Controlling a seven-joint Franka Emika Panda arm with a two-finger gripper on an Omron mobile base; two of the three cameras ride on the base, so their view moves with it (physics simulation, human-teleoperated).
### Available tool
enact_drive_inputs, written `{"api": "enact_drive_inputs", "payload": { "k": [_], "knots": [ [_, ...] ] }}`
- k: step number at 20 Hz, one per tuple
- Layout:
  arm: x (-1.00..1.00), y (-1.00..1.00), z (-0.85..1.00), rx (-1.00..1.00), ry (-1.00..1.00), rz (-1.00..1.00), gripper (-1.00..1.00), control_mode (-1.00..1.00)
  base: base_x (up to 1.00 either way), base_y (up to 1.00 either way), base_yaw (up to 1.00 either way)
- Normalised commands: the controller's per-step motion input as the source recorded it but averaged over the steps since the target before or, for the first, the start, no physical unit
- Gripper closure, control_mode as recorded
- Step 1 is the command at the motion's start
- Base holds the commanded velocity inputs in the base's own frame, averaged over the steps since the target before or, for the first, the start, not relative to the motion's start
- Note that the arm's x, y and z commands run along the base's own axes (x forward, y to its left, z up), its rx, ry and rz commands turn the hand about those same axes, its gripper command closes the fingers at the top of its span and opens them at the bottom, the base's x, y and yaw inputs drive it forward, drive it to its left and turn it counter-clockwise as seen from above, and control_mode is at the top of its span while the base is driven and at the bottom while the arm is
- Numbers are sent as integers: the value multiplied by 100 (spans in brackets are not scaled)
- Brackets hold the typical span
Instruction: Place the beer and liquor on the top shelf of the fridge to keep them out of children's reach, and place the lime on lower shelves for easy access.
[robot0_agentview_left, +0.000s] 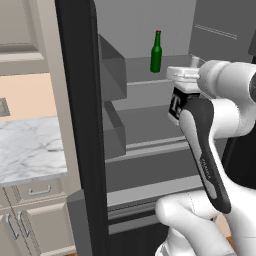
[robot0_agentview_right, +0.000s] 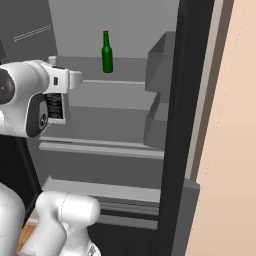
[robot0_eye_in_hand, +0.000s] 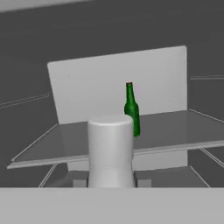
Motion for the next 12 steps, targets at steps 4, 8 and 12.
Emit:
{"api": "enact_drive_inputs", "payload": {
  "k": [4,8,12],
  "knots": [
    [1,0,30,-4,-11,8,100,-100,0,0,0],
    [0,4,3,-6,-29,5,100,-100,0,0,0],
    [3,16,16,-6,-20,1,100,-100,0,0,0]
  ]
}}
